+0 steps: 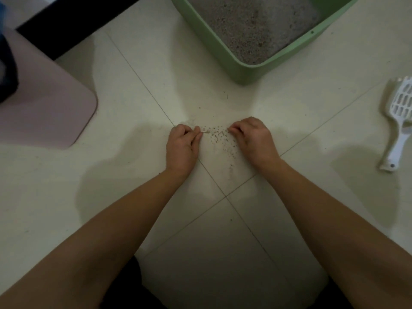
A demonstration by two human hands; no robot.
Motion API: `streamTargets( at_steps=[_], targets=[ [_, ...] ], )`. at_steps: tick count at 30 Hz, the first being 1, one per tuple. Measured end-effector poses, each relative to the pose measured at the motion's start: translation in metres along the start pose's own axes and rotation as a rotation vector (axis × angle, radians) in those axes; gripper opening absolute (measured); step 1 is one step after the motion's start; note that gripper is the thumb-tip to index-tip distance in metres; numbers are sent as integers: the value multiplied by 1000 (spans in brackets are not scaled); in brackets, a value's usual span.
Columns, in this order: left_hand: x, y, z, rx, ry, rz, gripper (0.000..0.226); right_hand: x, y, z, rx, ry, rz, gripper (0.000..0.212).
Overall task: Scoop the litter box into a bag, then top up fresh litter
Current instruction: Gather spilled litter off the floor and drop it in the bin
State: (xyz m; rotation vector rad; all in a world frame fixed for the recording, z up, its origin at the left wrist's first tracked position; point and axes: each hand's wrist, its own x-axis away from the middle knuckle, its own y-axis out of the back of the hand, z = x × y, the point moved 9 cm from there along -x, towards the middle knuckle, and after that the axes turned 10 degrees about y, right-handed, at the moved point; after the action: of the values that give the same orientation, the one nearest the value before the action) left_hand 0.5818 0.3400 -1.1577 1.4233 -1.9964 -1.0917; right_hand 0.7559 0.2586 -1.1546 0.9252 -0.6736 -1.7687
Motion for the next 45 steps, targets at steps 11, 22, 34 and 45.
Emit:
streamTargets(
  at_steps=[11, 22, 34, 45],
  targets=[
    [-19, -13, -3, -211, -102, 287, 21, -18, -11, 4, 1, -138, 224, 24],
    [-141, 323, -80, -145, -215, -436, 23, -221, 42, 168, -401, -62, -92, 21],
    [-132, 463, 97, -483, 390, -341, 28, -302, -40, 422, -7, 536, 410, 18],
    [-137, 443, 106, -497, 467, -258, 48, -284, -10, 398, -157, 625, 276, 35]
  ],
)
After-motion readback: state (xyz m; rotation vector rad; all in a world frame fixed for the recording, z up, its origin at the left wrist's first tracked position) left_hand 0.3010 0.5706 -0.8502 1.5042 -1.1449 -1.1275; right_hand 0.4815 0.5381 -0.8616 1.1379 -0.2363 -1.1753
